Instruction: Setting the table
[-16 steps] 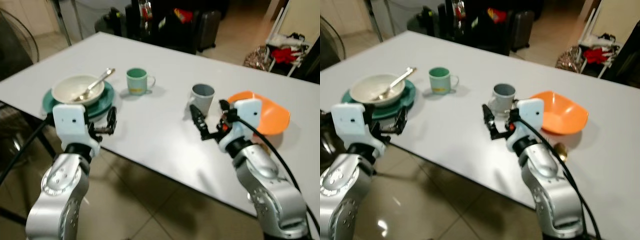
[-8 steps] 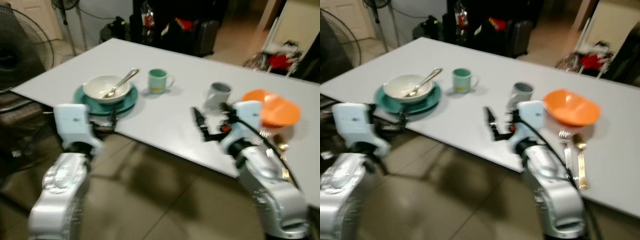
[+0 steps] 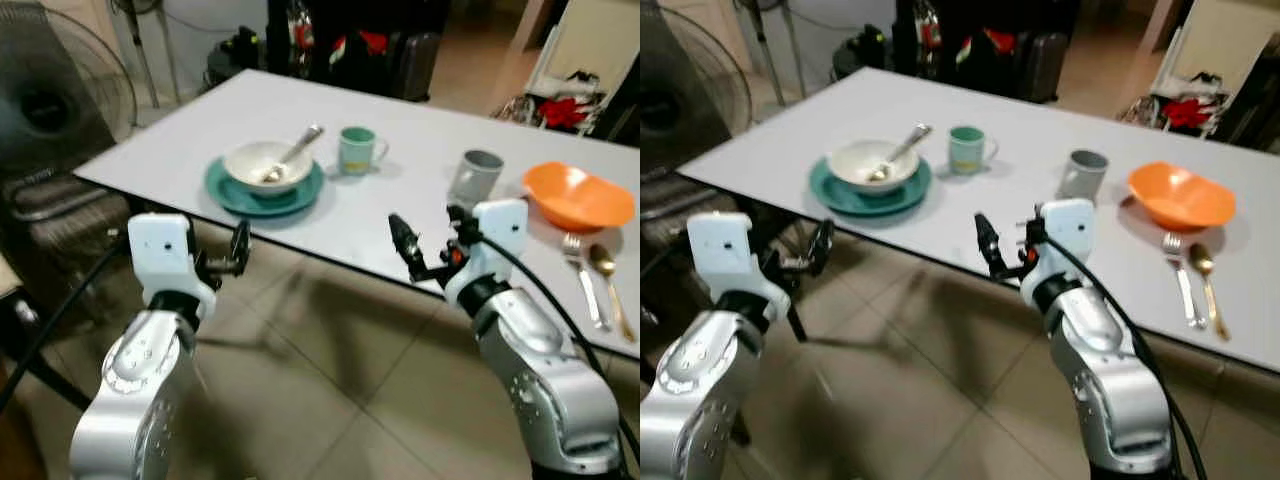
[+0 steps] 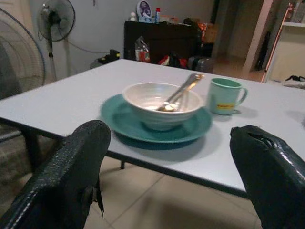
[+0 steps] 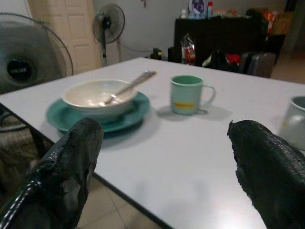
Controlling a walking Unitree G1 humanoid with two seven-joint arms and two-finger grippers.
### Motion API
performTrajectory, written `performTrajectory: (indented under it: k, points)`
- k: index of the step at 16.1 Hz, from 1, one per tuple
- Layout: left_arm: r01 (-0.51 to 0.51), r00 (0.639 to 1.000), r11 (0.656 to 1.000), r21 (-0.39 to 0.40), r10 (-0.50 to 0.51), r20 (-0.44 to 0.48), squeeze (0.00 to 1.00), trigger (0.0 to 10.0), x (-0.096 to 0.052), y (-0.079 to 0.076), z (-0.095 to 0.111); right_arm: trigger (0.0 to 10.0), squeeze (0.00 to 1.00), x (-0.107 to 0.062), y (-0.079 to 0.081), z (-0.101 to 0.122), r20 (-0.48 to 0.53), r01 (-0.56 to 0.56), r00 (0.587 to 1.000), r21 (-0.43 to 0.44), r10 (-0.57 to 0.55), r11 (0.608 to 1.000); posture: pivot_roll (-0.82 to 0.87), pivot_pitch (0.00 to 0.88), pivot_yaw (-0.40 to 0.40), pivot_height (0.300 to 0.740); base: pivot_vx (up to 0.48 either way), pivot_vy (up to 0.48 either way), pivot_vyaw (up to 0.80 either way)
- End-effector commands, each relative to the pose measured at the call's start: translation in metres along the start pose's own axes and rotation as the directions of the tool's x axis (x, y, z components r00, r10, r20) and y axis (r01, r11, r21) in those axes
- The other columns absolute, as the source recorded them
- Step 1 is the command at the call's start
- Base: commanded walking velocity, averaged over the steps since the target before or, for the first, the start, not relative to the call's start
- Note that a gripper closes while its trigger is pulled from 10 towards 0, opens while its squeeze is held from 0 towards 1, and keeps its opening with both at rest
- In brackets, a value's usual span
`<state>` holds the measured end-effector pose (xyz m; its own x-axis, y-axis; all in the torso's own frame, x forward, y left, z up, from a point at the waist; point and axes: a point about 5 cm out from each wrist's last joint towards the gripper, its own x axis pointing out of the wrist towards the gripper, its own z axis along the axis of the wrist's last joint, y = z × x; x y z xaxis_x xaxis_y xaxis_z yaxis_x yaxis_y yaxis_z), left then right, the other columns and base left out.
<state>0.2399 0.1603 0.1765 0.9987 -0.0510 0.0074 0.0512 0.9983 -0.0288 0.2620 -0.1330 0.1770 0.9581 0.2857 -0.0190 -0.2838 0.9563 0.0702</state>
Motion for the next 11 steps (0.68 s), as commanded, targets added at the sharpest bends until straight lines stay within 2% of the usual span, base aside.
performTrajectory:
  k: [1,9,11]
  points:
    - [-0.025,1.000,0.999,0.021,0.025,0.006,0.00,10.0,-0.001,0.005,0.002,10.0,0.00,0.004,0.003,0.003,0.010,-0.012,1.000,0.011,0.012,1.000,-0.09,0.000,-0.031,0.740,0.000,0.360,0.00]
    - [-0.066,0.998,0.998,0.010,0.065,0.017,0.00,10.0,-0.002,0.008,0.001,10.0,0.00,0.013,0.002,0.003,-0.006,-0.038,0.999,0.033,0.038,0.999,-0.08,0.000,-0.056,0.740,0.000,0.360,0.00]
    - [-0.084,0.996,0.996,-0.010,0.085,0.032,0.00,10.0,-0.005,0.011,0.004,10.0,0.00,0.017,0.005,0.002,-0.005,-0.036,0.999,0.064,0.036,0.997,-0.05,0.000,-0.037,0.740,0.000,0.000,0.00]
